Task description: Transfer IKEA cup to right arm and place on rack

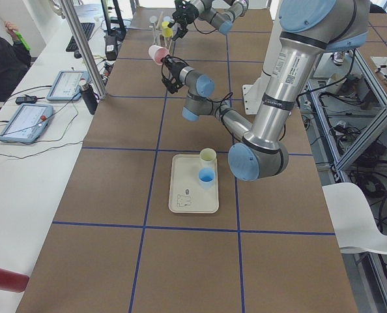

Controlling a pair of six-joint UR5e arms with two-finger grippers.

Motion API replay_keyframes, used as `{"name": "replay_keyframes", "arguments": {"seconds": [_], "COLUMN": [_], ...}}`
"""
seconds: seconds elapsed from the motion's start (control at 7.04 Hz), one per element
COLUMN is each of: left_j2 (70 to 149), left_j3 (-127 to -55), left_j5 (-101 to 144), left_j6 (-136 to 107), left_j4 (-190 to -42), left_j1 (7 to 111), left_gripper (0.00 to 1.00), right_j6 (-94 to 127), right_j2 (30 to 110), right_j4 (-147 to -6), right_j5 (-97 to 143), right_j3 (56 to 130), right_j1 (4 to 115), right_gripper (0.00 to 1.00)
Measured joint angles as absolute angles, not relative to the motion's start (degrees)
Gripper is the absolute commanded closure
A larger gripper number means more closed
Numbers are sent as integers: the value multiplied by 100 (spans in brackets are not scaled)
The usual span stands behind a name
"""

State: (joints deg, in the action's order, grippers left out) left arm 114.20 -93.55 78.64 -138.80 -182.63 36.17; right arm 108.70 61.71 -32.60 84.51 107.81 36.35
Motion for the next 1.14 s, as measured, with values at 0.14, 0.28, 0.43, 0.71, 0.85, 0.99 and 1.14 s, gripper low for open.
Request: {"name": "replay_keyframes", "arguments": {"seconds": [0.14, 0.28, 0.43, 0.71, 0.85, 0.99, 1.14], "left_j2": [11576, 11733, 11857, 11946, 11956, 11968, 11982], "left_j3": [-9268, -9199, -9157, -9112, -9087, -9073, -9064], "left_j5": [7634, 7533, 7497, 7481, 7480, 7480, 7480], "left_j6": [-13965, -13991, -13998, -13995, -13993, -13990, -13984], "left_j4": [-18507, -18611, -18664, -18797, -18828, -18839, -18842], "left_j1": [3411, 3270, 3177, 3057, 3036, 3028, 3025], "left_gripper": [100, 100, 100, 100, 100, 100, 100], "right_j6": [10929, 10968, 11004, 11065, 11079, 11087, 11090], "right_j2": [6109, 6082, 6077, 6074, 6071, 6067, 6066], "right_j4": [-3206, -3012, -2707, -2364, -2322, -2309, -2305], "right_j5": [8440, 8406, 8361, 8328, 8325, 8324, 8323], "right_j3": [10777, 10714, 10572, 10391, 10371, 10366, 10364], "right_j1": [3629, 3615, 3596, 3581, 3578, 3574, 3568], "right_gripper": [0, 0, 0, 0, 0, 0, 0]}}
